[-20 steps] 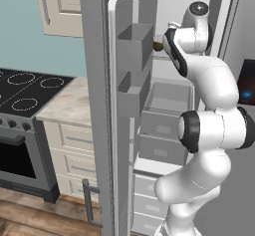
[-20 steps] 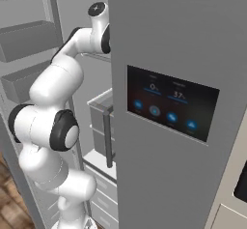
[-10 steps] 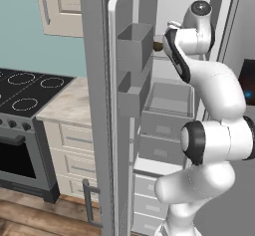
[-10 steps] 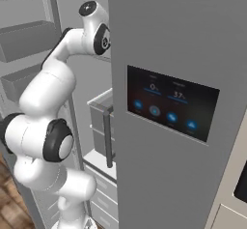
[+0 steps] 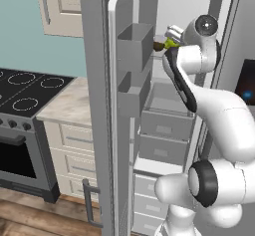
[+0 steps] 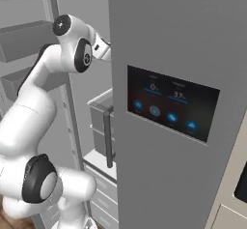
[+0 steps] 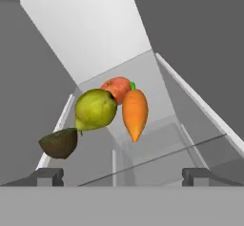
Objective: Take the pear and carrot from the second highest rack and move them to the highest rack where the kiwi and squash are located, to maximize freezer space. Close the freezer door after rearranging.
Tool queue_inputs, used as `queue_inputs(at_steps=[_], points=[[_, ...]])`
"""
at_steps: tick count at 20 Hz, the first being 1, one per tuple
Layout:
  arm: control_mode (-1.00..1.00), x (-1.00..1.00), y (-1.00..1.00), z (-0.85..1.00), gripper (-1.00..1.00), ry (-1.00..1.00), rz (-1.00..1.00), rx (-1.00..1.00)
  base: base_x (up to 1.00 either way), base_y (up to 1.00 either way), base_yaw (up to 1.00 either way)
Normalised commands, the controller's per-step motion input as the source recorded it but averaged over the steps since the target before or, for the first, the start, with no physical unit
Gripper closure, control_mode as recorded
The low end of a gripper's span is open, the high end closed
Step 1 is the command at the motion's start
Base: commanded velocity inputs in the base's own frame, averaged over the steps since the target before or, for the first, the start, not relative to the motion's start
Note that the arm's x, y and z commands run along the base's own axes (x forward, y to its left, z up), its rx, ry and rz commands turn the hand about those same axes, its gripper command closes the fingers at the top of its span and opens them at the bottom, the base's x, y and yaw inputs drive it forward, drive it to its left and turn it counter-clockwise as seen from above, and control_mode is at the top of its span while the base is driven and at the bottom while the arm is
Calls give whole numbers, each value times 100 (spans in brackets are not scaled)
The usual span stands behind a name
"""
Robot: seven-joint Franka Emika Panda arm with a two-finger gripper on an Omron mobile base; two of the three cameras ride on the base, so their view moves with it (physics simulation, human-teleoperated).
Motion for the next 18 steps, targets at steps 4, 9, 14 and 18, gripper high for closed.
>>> queue_inputs(at_steps=[4, 9, 14, 18], points=[[-100, -97, 13, 0, -100, -6, 0, 0, 0, 0, 0], [-100, -93, 8, 2, -100, 0, 0, 0, 0, 0, 0], [-100, -100, 6, 0, -100, 0, 2, 0, 0, 0, 0], [-100, -100, 7, 0, -100, 1, 1, 0, 0, 0, 0]])
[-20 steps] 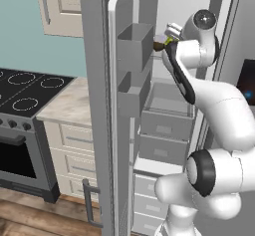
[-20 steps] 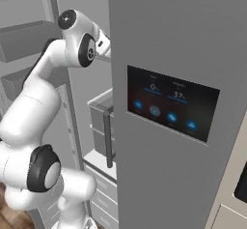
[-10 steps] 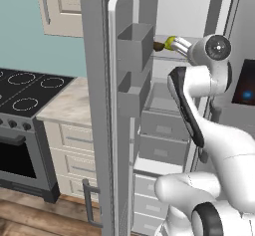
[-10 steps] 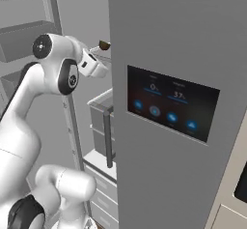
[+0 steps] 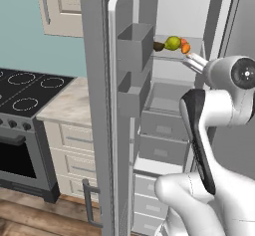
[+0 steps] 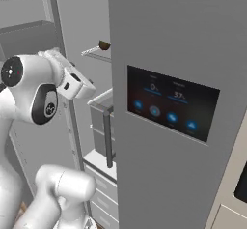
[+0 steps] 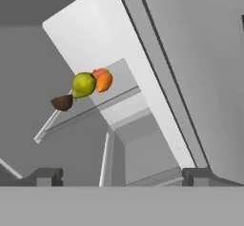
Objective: Take the pear and carrot from the second highest rack and move them to the highest rack where the kiwi and squash are located, to maximize freezer space. Close the freezer door after rearranging.
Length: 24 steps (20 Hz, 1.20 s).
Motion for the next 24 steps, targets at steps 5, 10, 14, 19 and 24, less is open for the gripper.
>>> queue_inputs(at_steps=[5, 10, 14, 19, 24], points=[[-100, -98, 6, 0, -100, 5, 1, 0, 0, 0, 0], [-100, -84, 3, 0, -100, 15, 0, 0, 0, 0, 0], [-100, -91, 0, 0, -100, 4, 0, 0, 0, 0, 0], [-100, -92, 0, -9, -100, 0, 0, 0, 0, 0, 0], [100, -35, 1, -9, -100, 0, 0, 0, -51, 11, 2]])
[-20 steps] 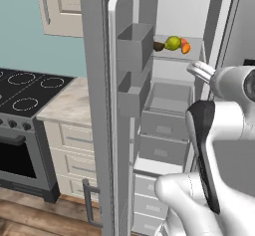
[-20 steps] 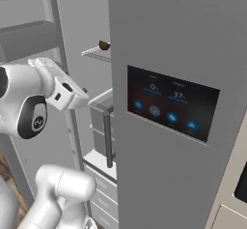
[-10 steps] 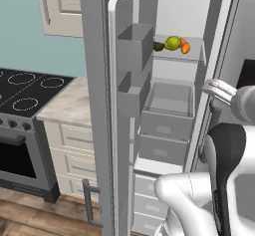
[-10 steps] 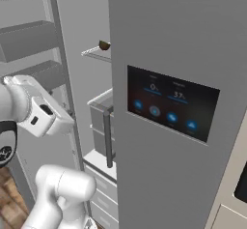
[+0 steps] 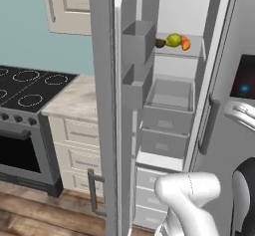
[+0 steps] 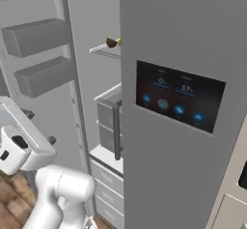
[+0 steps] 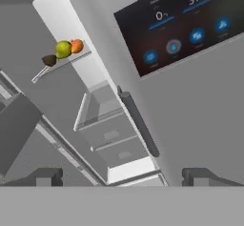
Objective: Take the pear and carrot from the second highest rack and move them to the highest rack where the kiwi and squash are located, to maximize freezer space. Close the freezer door after rearranging.
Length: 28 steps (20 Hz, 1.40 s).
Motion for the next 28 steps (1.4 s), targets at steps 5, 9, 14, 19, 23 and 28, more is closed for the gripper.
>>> queue_inputs(at_steps=[5, 9, 14, 19, 23, 28], points=[[100, 0, 0, 0, -100, 0, 0, 0, -59, 52, 14], [100, 0, 0, 0, -100, 0, 0, 0, -11, 85, 1], [100, 0, 0, 0, -100, 0, 0, 0, 14, 100, -3], [100, 0, 0, 0, -100, 0, 0, 0, 32, 100, -14], [100, 0, 0, 0, -100, 0, 0, 0, 48, 83, -40], [100, 0, 0, 0, -100, 0, 0, 0, 51, 40, -58]])
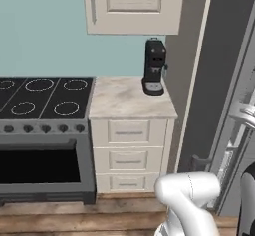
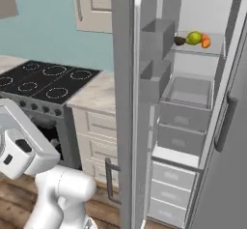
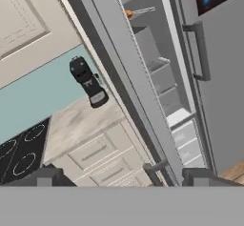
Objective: Take the pear and carrot from the second highest rack and move them to the highest rack where the kiwi and squash are located, to maximize freezer space. Close the freezer door after rearranging.
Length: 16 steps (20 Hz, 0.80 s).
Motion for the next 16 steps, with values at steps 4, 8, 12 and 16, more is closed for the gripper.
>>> queue_inputs(at_steps=[4, 8, 12, 16], points=[[100, 0, 0, 0, -100, 0, 0, 0, 70, 56, -64], [100, 0, 0, 0, -100, 0, 0, 0, 55, 67, -78], [100, 0, 0, 0, -100, 0, 0, 0, -13, 69, -65], [100, 0, 0, 0, -100, 0, 0, 0, -12, 78, -53]])
